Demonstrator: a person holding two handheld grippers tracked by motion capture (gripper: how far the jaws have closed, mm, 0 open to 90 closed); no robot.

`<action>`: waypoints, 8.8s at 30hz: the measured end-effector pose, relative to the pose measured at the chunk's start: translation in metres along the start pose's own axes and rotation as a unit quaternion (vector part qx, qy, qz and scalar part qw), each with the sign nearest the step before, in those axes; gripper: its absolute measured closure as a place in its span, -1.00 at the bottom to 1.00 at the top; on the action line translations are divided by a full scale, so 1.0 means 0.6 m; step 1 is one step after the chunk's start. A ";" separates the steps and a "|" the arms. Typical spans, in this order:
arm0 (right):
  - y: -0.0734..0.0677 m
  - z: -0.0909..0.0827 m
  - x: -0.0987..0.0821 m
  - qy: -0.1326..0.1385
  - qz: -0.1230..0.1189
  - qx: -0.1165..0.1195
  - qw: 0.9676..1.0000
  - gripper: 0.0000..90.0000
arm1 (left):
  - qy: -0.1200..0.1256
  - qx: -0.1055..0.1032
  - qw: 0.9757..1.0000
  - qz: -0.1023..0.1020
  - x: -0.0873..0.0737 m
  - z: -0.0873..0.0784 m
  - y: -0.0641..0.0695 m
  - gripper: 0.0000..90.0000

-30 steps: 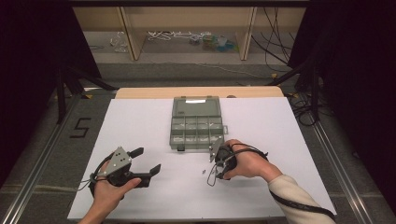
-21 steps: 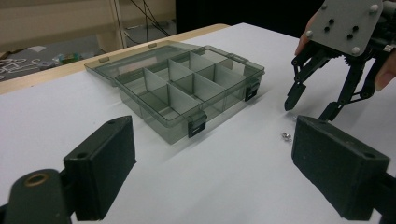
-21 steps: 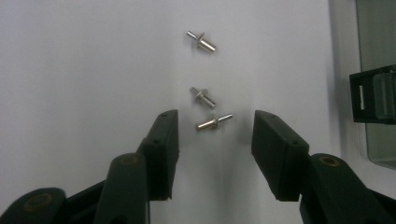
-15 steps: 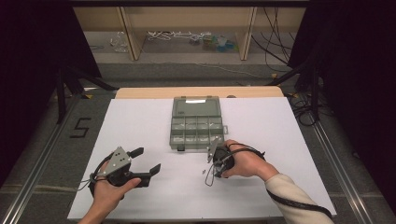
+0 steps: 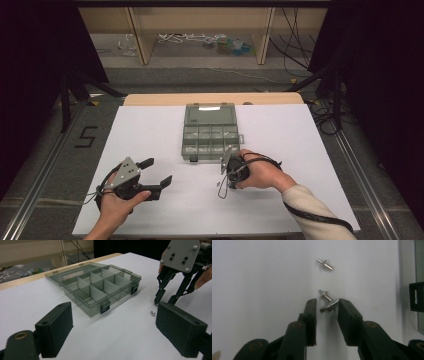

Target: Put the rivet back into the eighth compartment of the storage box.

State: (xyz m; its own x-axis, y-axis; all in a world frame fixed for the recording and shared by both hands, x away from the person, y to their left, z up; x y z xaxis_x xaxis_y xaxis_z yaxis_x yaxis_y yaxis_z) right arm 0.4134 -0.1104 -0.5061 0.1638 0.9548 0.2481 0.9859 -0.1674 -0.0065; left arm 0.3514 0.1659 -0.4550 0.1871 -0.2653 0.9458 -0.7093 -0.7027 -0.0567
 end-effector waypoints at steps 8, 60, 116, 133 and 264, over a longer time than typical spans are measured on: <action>-0.003 0.000 0.000 -0.007 0.004 0.010 1.000 0.77 | -0.004 0.003 1.000 0.000 0.000 -0.001 -0.001 -0.69; 0.113 -0.085 0.014 0.123 0.090 -0.148 0.977 0.82 | -0.001 0.001 1.000 0.001 0.000 0.000 -0.001 -0.68; 0.018 -0.036 0.021 0.031 0.002 -0.047 0.998 -0.01 | -0.006 0.005 1.000 0.005 -0.001 -0.003 -0.002 -0.67; -0.004 0.000 0.021 -0.011 -0.018 -0.002 1.000 0.33 | -0.005 0.004 1.000 0.003 -0.001 -0.003 -0.002 -0.67; 0.138 -0.073 0.028 0.115 0.085 -0.153 0.978 0.84 | -0.007 0.007 1.000 0.003 -0.003 -0.001 -0.004 -0.66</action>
State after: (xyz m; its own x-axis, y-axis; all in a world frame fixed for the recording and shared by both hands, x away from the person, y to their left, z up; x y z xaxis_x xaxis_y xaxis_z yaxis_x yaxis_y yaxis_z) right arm 0.4964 -0.1188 -0.4599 0.2772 0.8328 0.4792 0.8831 -0.4173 0.2144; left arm 0.3523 0.1685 -0.4561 0.1929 -0.2789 0.9407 -0.7013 -0.7097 -0.0666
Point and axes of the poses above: each handheld gripper's, and its own axes: z roughly forward along the jaws, x roughly out of its top, y roughly to its right, the point moved 5 cm from there along z, roughly forward along the jaws, and after that the axes turned 6 degrees about z, right-handed, at the moved point
